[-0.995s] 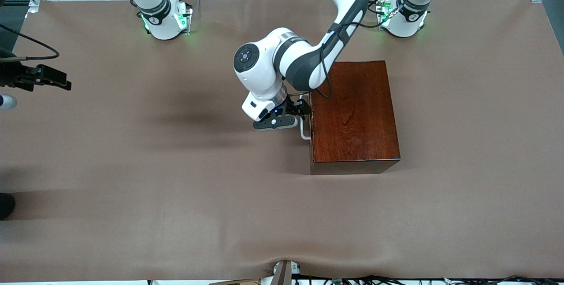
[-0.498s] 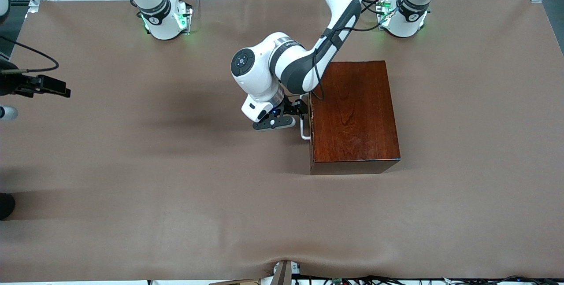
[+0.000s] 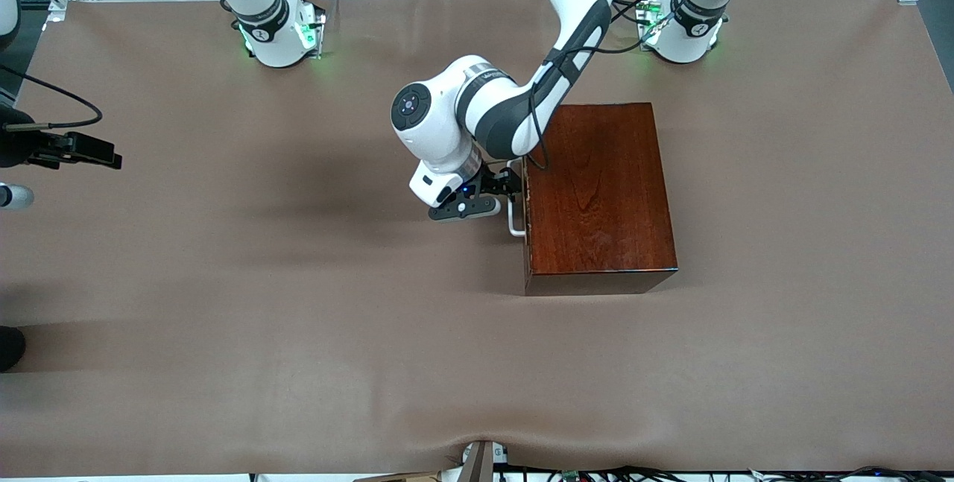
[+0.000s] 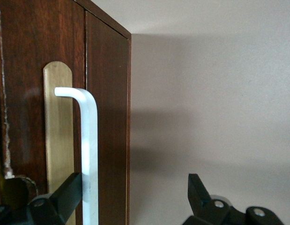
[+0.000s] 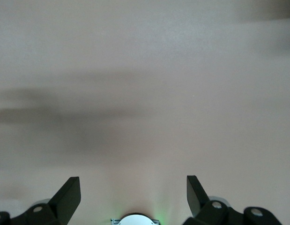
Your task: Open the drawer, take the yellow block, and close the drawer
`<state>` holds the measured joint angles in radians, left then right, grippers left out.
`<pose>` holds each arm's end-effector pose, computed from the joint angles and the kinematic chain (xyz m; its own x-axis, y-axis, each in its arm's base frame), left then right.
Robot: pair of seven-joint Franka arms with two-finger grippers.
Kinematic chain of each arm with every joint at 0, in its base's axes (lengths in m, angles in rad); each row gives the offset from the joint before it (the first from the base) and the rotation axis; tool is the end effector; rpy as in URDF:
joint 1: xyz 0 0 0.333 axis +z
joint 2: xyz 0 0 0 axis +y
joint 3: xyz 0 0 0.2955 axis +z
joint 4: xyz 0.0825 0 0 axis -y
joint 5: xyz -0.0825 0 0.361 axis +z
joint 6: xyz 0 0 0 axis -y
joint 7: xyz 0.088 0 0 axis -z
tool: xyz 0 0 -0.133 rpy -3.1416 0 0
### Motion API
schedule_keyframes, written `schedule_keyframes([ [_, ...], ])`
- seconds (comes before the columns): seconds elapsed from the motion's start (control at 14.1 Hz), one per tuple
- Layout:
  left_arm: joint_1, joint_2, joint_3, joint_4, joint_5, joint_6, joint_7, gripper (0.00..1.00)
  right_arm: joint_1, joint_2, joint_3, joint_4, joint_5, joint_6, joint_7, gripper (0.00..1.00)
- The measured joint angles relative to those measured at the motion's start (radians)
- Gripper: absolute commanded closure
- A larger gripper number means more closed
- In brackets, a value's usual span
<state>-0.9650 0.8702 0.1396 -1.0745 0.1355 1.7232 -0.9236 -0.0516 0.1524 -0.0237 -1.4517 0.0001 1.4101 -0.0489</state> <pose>0.4687 -0.5241 0.2628 0.9985 0.0167 0.0530 0.0325 -0.9494 -0.3124 0.5492 -0.0405 0.5355 0.9809 -0.0254 -0.1927 -0.0270 -0.9996 -0.0059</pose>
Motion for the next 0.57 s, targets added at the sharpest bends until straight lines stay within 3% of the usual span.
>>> schedule_keyframes([
  [0.57, -0.002, 0.008, -0.002, 0.001, 0.0, 0.015, 0.0, 0.0, 0.051, 0.0, 0.007, 0.002, 0.015, -0.035, 0.331, 0.0],
])
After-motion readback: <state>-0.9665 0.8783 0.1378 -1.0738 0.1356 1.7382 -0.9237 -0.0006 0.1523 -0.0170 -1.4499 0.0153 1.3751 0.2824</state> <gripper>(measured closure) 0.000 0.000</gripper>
